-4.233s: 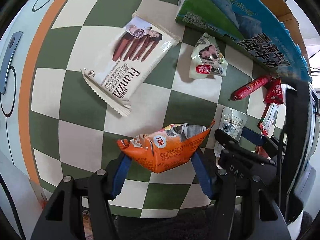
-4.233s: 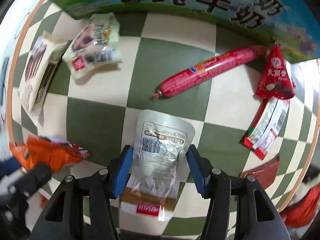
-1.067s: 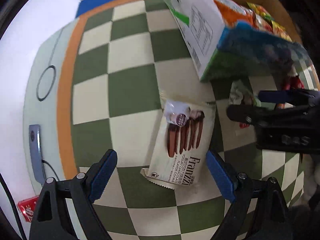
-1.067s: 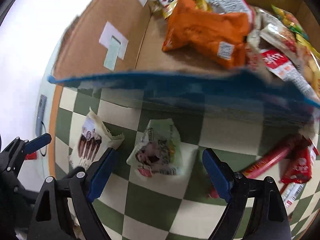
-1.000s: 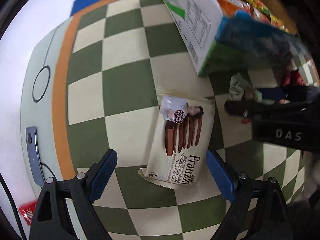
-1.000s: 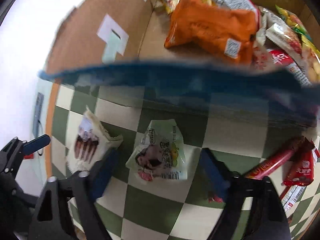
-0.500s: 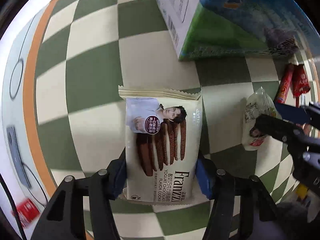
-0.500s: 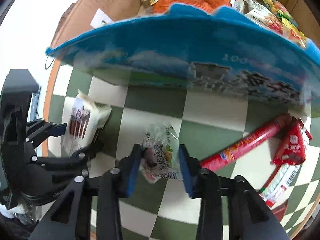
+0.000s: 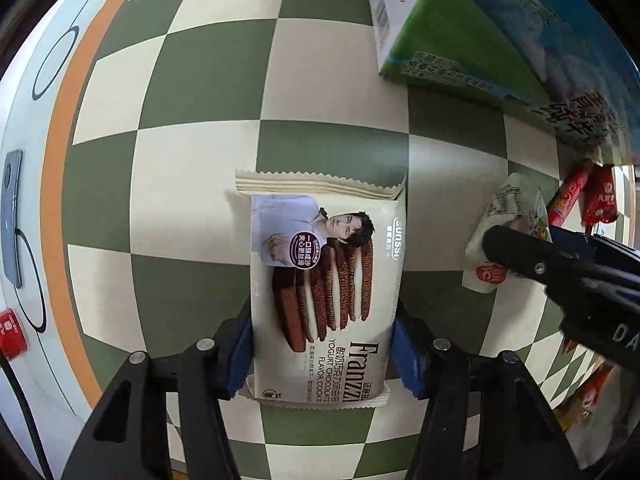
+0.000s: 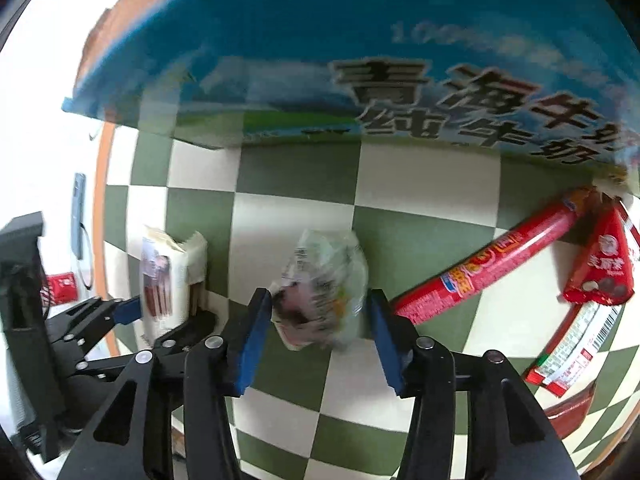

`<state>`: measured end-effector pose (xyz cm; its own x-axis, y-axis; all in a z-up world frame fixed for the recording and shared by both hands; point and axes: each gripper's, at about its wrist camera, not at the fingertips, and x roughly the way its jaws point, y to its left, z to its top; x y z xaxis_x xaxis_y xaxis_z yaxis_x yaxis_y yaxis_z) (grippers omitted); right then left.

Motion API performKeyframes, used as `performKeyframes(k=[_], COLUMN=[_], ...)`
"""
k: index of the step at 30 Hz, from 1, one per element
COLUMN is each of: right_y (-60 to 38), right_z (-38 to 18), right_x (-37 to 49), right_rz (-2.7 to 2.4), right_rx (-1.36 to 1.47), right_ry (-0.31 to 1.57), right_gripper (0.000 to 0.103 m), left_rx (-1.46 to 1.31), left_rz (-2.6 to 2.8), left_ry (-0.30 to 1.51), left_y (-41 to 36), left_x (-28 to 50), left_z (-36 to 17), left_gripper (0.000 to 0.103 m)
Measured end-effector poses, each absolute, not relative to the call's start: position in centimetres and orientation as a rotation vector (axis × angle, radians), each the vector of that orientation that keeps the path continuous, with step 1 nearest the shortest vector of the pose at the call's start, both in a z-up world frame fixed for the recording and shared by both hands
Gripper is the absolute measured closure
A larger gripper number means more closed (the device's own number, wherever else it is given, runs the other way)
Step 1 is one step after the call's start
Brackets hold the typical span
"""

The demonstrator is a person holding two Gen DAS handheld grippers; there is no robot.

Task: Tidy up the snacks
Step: 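Grasp the Franzzi cookie pack with the left tool while the right tool grasps the white snack packet, then carry the Franzzi pack and white packet into the box and open both tools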

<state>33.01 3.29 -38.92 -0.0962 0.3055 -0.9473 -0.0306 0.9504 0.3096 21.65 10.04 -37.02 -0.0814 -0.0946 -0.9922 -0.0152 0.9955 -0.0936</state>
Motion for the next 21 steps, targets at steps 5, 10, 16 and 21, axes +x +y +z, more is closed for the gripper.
performKeyframes(k=[5, 10, 16, 21], right_y=[5.5, 6.1, 1.9, -2.8], right_z=[-39.2, -38.3, -33.1, -26.3], right_x=[33.2, 32.4, 30.1, 30.1], right_rz=[0.295, 0.304, 0.349, 0.355], right_rx=[0.161, 0.143, 0.242, 0.326], right_ry=[1.608, 1.580, 1.533, 1.457], right_gripper=[0.065, 0.065, 0.065, 0.065], left_rx=[-0.058, -0.060, -0.143, -0.197], left_rz=[-0.046, -0.042, -0.111, -0.192], left_ry=[1.649, 1.616, 1.558, 1.526], left_y=[10.3, 8.2, 6.1, 3.7], left_x=[20.9, 21.5, 20.3, 23.8], left_z=[-36.9, -34.7, -28.1, -21.7], left_gripper=[0.046, 0.047, 0.047, 0.046])
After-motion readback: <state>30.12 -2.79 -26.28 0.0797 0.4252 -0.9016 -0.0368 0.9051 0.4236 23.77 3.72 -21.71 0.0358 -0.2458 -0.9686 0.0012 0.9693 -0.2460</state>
